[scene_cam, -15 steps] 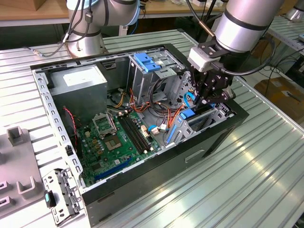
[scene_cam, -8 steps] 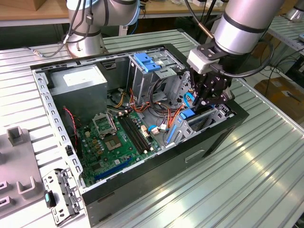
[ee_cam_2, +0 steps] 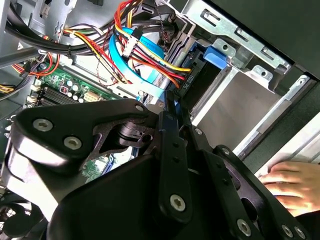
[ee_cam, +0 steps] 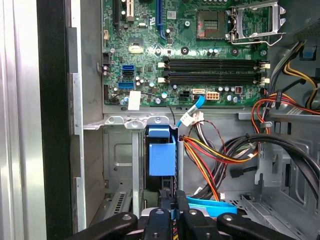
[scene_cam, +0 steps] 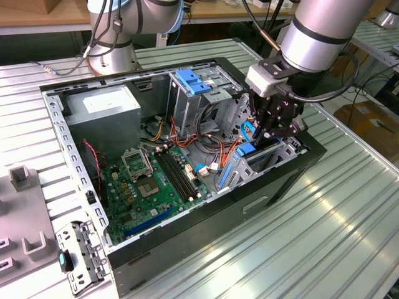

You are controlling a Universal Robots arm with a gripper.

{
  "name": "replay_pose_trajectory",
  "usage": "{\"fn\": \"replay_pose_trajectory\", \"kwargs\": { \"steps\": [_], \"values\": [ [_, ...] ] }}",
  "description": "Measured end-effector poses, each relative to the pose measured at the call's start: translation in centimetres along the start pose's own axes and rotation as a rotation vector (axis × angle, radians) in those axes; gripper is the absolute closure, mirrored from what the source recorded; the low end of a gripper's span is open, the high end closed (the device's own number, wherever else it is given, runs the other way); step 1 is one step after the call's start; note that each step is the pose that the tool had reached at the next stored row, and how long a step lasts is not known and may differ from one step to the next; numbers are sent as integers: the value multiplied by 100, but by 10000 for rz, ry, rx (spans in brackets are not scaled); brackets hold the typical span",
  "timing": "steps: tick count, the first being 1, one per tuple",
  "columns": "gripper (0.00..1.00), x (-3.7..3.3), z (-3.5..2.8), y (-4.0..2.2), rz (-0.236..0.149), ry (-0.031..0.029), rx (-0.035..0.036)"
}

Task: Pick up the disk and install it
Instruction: 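Insert the second disk wire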

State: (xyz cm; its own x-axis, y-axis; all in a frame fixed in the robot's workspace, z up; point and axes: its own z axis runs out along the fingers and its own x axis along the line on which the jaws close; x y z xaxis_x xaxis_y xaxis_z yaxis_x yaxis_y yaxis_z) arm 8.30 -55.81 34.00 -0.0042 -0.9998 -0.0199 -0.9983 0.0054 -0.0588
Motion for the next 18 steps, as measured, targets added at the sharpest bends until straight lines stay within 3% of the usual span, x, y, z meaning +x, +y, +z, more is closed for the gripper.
{"fn": "replay_pose_trajectory", "kwargs": {
  "steps": [5,8,9,14,16,18],
  "values": [
    [83,1,-1,0,0,-3,0],
    [70,0,-30,-2,0,0,0],
    [70,0,-48,-3,0,-3,0],
    [70,-5,-277,-16,0,0,0],
    [70,-6,-315,-18,0,1,0],
    [70,-6,-314,-18,0,-2,0]
  ]
}}
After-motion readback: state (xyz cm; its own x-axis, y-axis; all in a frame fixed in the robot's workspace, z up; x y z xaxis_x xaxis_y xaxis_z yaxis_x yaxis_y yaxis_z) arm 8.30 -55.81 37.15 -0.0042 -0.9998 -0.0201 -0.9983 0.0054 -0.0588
